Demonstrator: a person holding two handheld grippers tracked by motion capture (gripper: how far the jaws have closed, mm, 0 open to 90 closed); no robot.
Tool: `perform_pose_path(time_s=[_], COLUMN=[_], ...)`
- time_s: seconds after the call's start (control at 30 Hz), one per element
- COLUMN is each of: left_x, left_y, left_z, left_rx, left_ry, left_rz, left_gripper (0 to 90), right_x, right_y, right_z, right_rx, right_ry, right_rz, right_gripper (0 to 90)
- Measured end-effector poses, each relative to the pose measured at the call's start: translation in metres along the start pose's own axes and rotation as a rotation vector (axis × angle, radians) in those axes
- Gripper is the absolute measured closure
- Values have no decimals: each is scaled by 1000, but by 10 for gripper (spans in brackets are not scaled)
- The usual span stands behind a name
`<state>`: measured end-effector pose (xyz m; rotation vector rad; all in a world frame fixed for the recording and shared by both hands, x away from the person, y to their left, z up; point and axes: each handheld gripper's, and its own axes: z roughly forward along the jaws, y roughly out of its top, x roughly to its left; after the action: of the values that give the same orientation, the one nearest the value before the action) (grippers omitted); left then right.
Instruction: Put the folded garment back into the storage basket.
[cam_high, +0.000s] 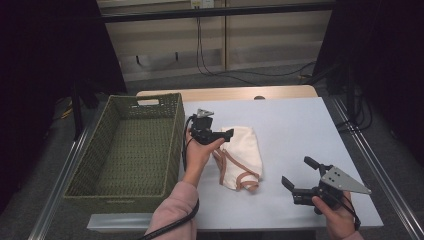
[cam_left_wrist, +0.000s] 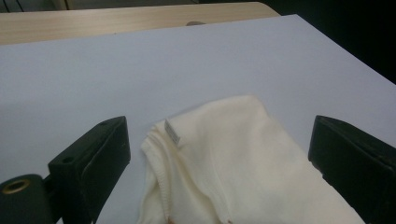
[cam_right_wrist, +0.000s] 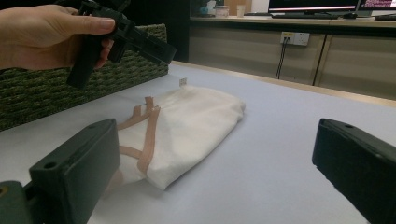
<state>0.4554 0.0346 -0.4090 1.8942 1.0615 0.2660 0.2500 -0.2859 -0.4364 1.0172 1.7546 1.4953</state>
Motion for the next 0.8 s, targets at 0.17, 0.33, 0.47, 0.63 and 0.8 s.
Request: perform_pose_path(time_s=[0.17,0.33,0.47,0.63,0.8], left_x=[4,6,5,2,2], left_y=[-3,-4,-4,-3,-5], left_z=[3,6,12,18,22], left_rx=[12,19,41,29,43], left_ry=[17,20,29,19,22], left_rz=[-8,-10,10,-24,-22], left_gripper=[58,58,59,67,69], right_x=[-1,-1,-1,0,0], right_y=[0,0,0,0,0], right_z=[0,0,0,0,0], right_rx=[1,1,1,1,1], right_ry=[0,0,0,0,3], right_rz=[-6,-6,-6,-4,-4], right_gripper=[6,6,6,7,7])
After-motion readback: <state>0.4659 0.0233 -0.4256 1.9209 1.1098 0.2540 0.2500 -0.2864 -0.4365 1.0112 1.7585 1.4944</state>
